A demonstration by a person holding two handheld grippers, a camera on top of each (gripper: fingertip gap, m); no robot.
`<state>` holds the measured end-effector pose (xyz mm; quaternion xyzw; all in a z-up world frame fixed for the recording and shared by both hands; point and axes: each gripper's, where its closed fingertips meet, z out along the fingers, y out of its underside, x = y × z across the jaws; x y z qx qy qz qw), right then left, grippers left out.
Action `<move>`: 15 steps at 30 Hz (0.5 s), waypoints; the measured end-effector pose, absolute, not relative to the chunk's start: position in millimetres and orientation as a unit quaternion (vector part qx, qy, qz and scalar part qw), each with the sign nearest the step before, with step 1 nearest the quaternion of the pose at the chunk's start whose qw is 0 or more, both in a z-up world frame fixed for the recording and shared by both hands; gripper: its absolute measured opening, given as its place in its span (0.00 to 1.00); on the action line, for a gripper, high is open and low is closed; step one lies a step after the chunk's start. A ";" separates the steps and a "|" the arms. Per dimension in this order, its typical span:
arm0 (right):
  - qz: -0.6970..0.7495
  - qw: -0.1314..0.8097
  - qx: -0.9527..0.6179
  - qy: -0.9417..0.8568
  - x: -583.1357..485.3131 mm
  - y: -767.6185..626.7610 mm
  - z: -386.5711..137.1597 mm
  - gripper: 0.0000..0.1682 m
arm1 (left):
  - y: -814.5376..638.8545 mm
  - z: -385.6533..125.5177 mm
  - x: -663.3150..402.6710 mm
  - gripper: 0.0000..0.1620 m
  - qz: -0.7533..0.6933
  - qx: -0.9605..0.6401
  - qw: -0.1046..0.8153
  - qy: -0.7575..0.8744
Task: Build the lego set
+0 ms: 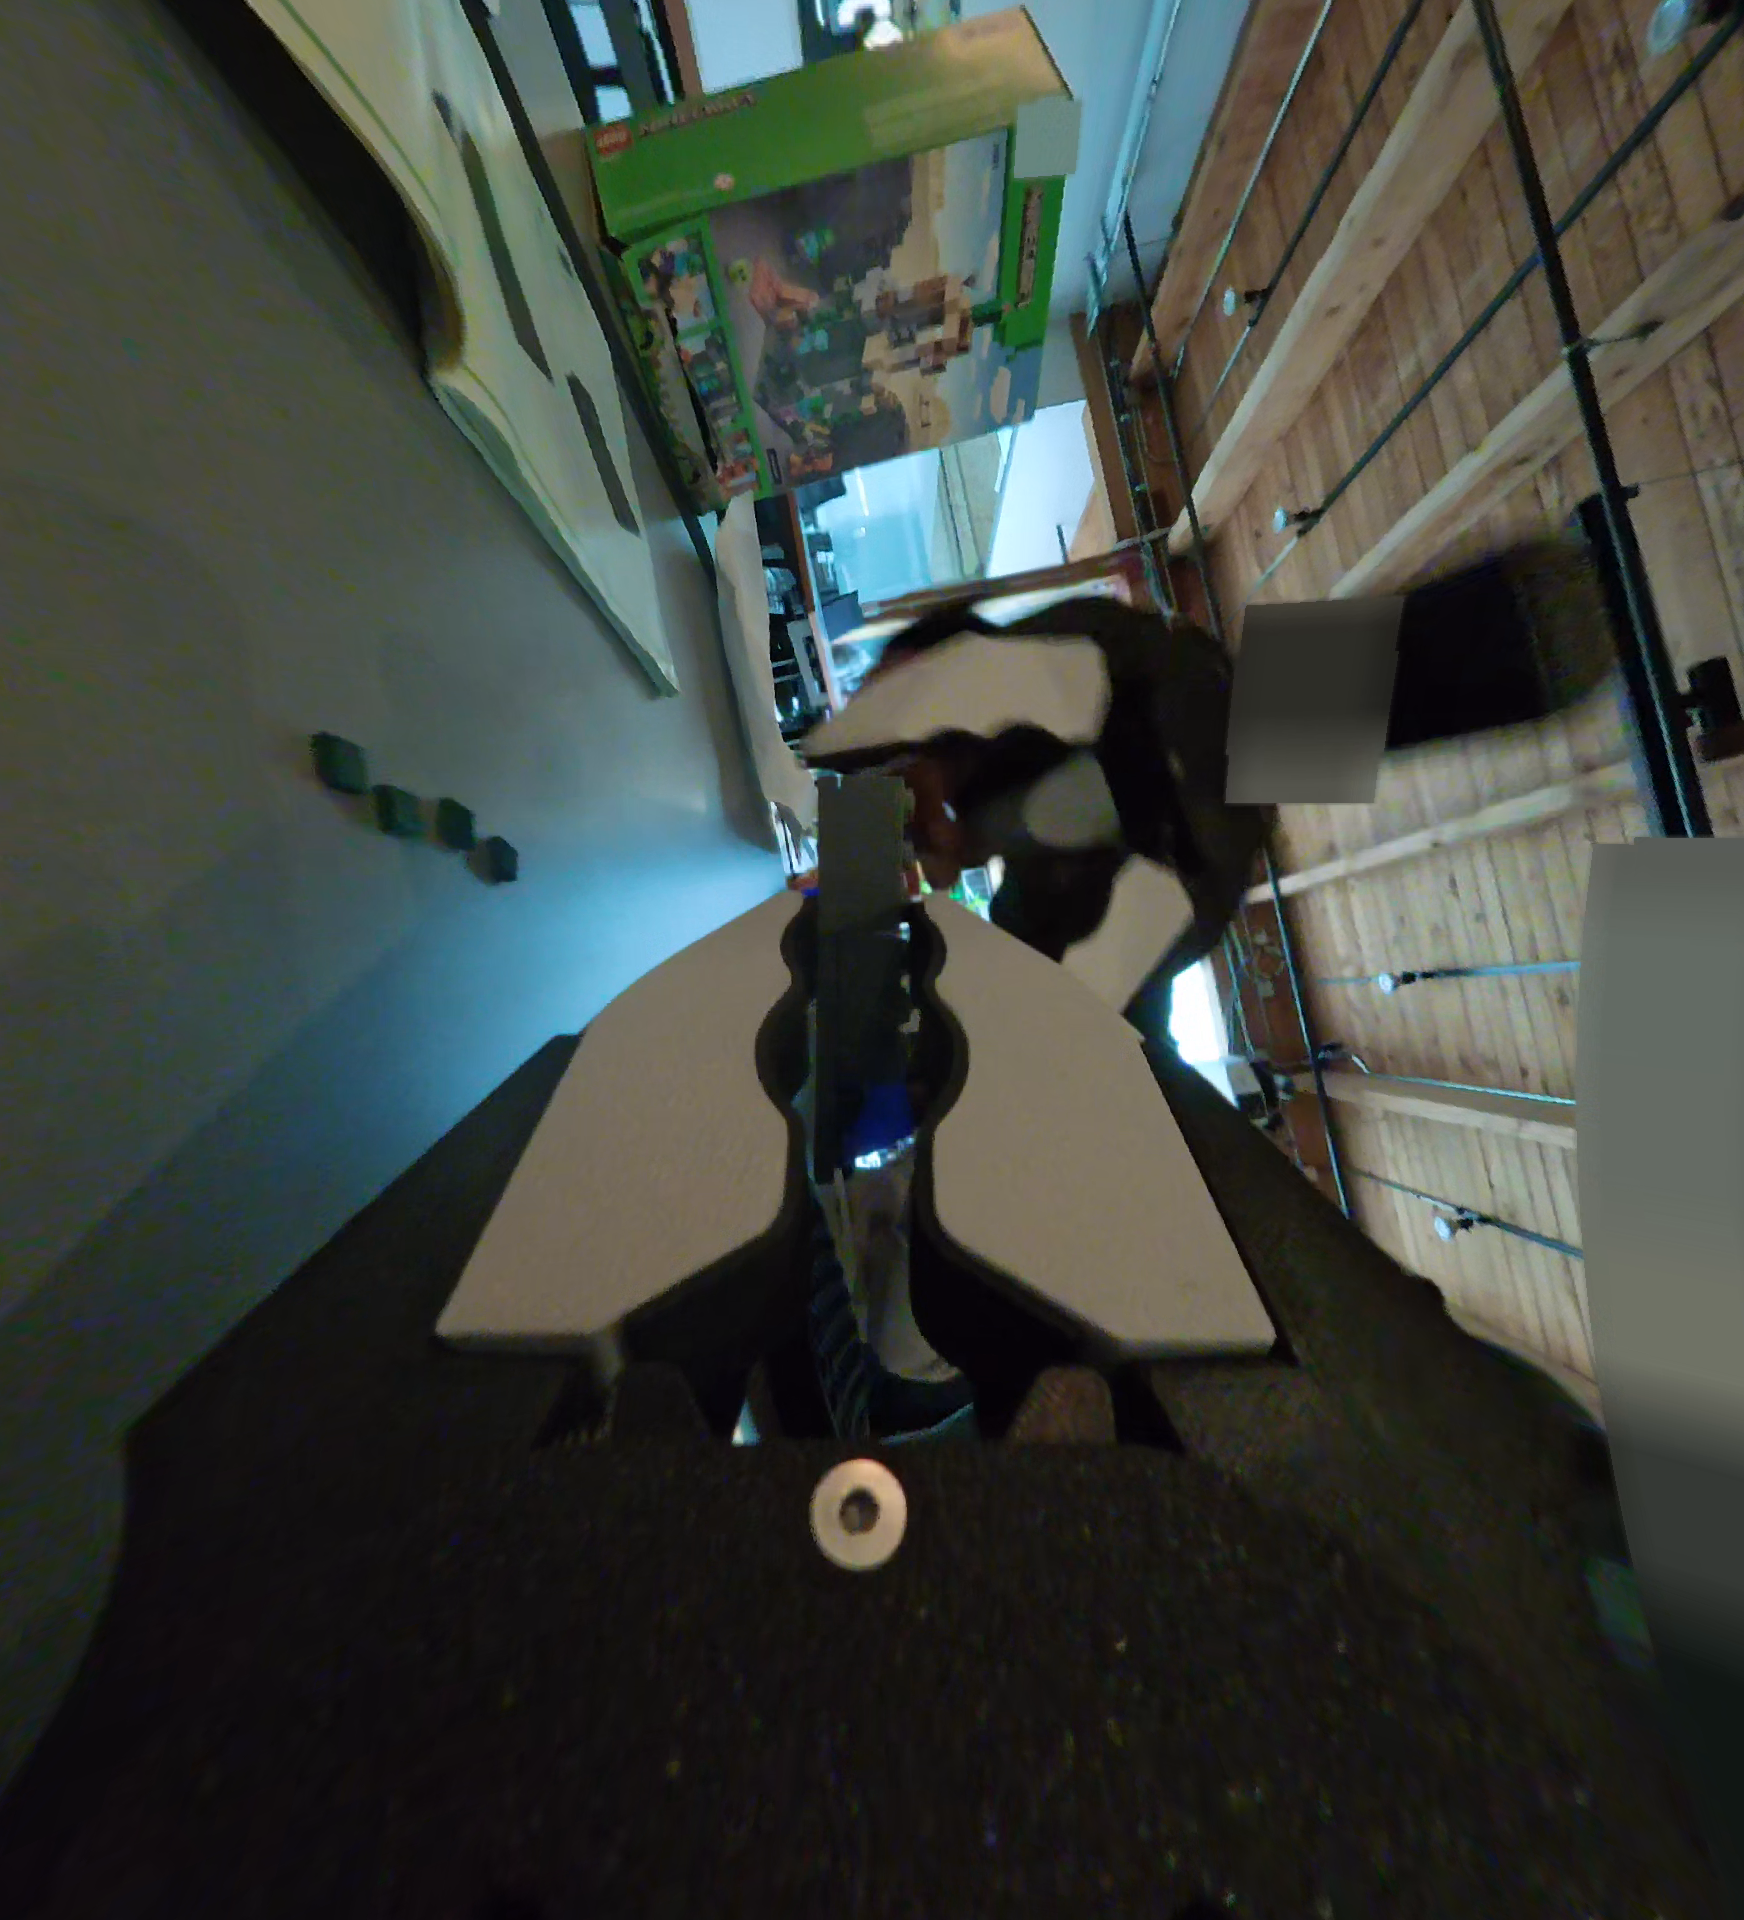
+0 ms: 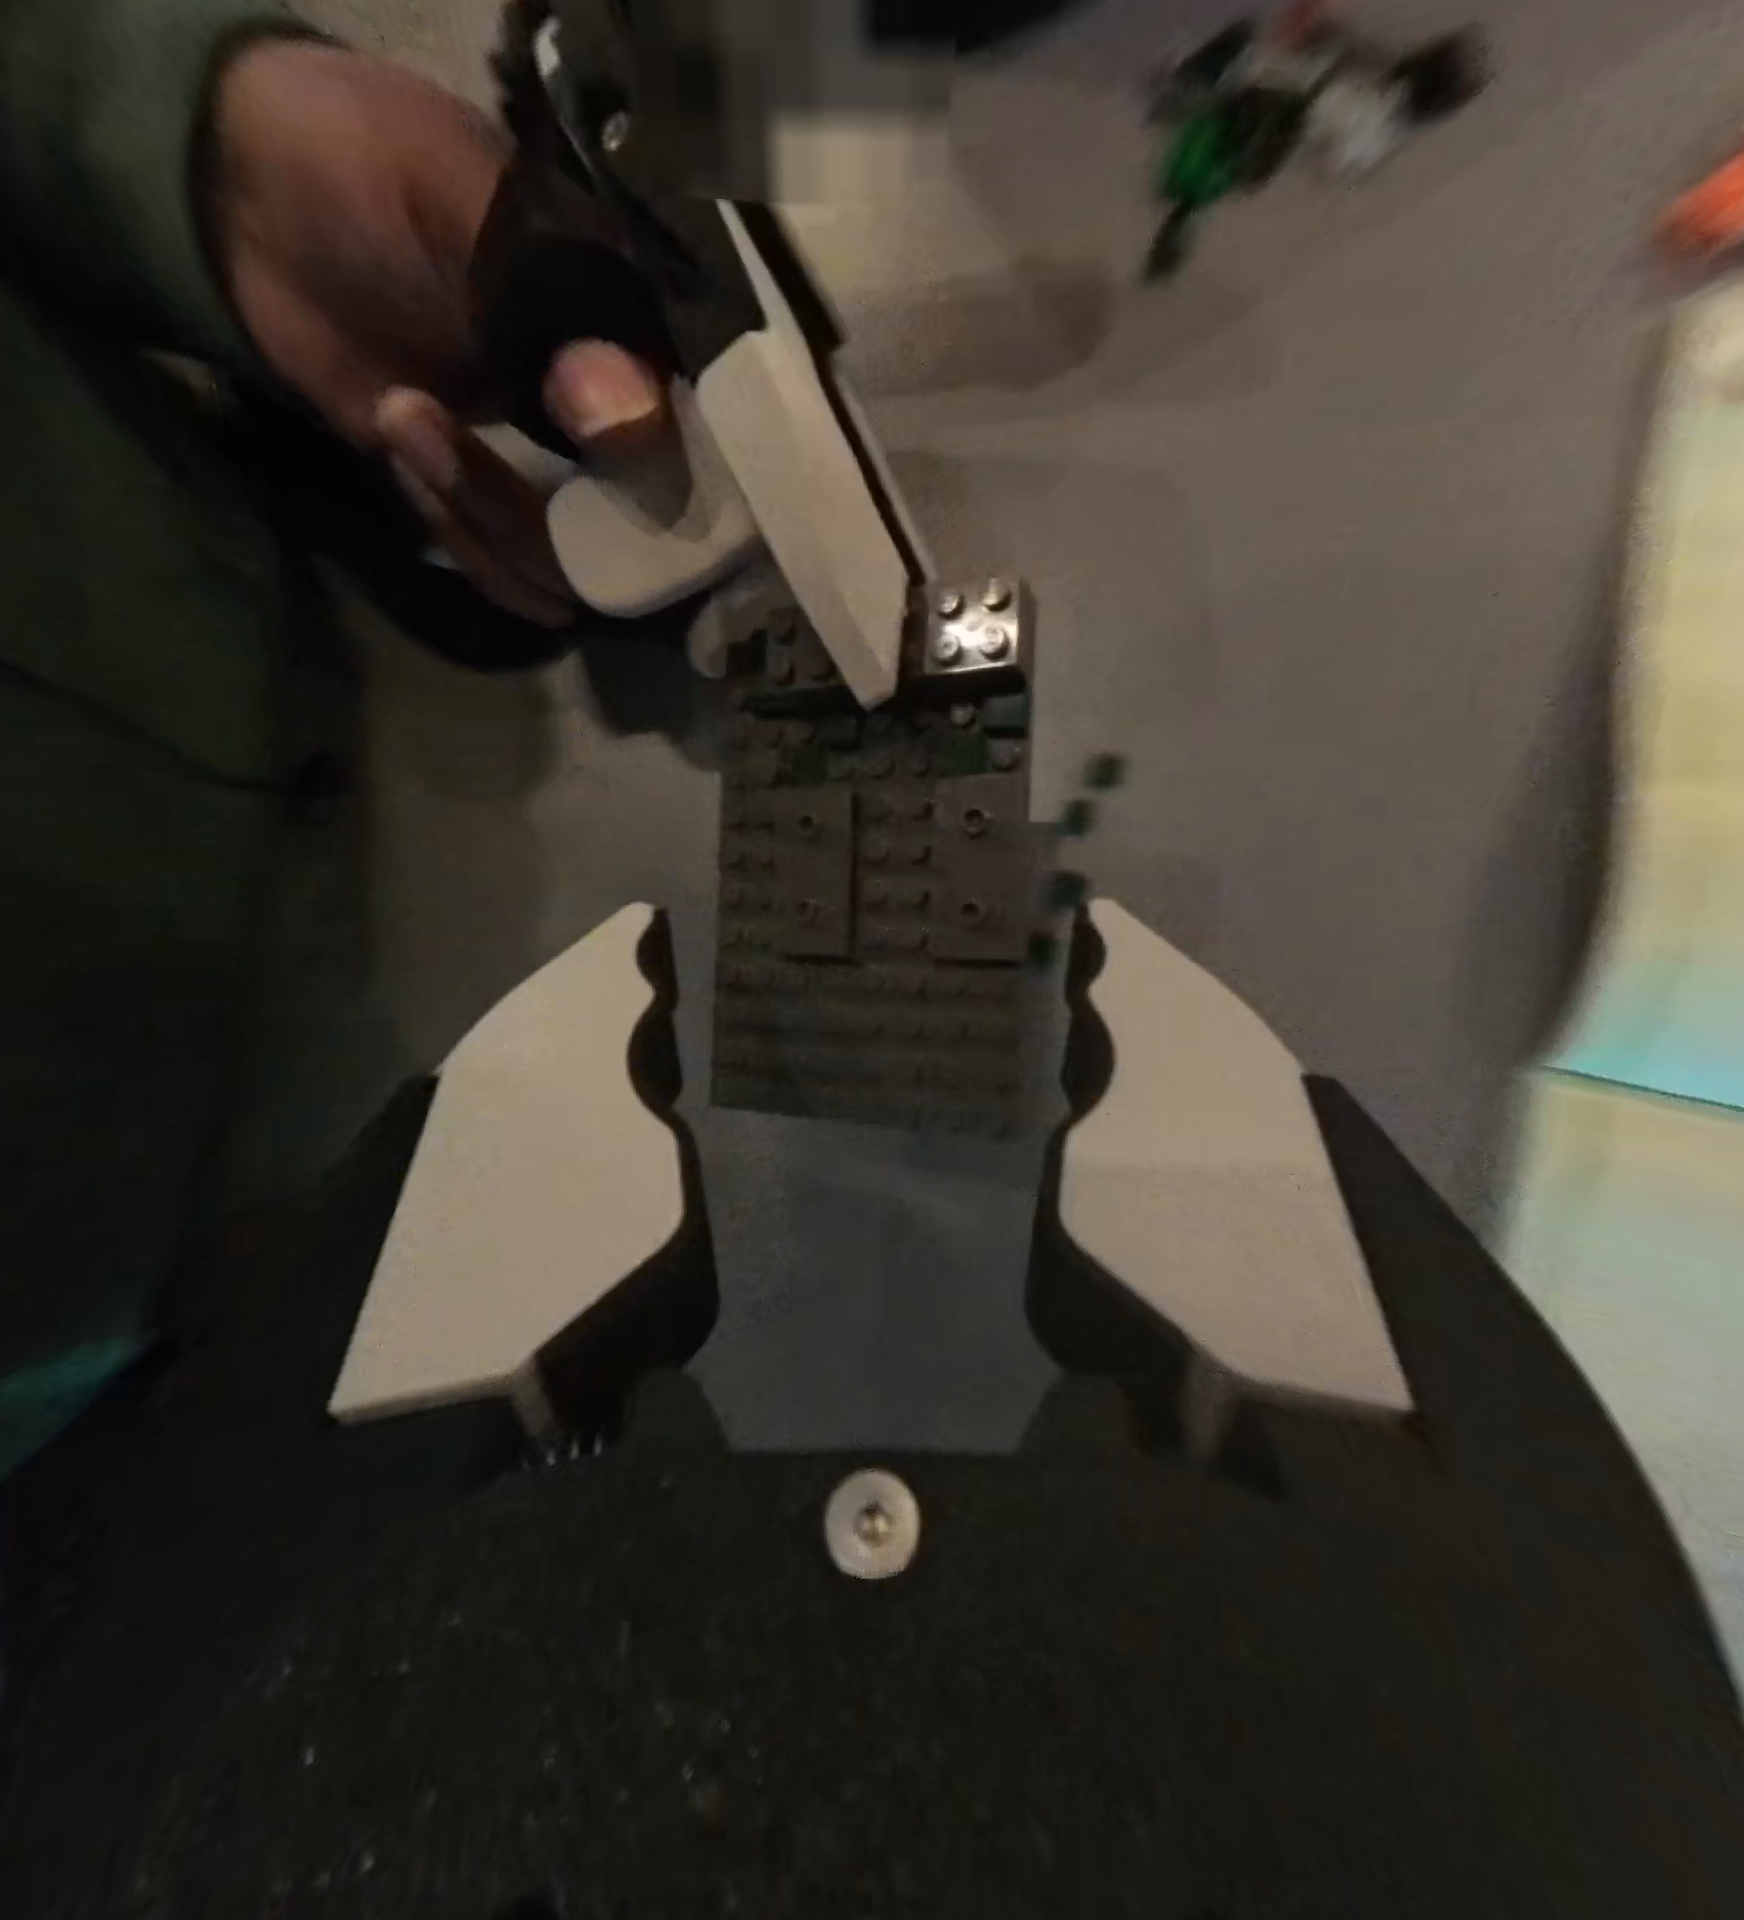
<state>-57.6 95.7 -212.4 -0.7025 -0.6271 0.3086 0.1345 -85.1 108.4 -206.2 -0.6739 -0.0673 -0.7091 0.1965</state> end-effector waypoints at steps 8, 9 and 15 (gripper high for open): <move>0.444 -0.086 -0.669 -0.590 -64.4 75.5 -217.5 0.39 | 95.8 -201.7 -76.5 0.10 -0.716 -0.671 0.187 -0.046; 0.447 -0.104 -0.665 -0.589 -65.6 73.3 -219.5 0.37 | 95.6 -201.7 -76.5 0.10 -0.716 -0.671 0.188 -0.045; 0.459 -0.156 -0.650 -0.584 -70.8 70.7 -224.1 0.26 | 95.6 -201.9 -78.3 0.10 -0.717 -0.670 0.188 -0.042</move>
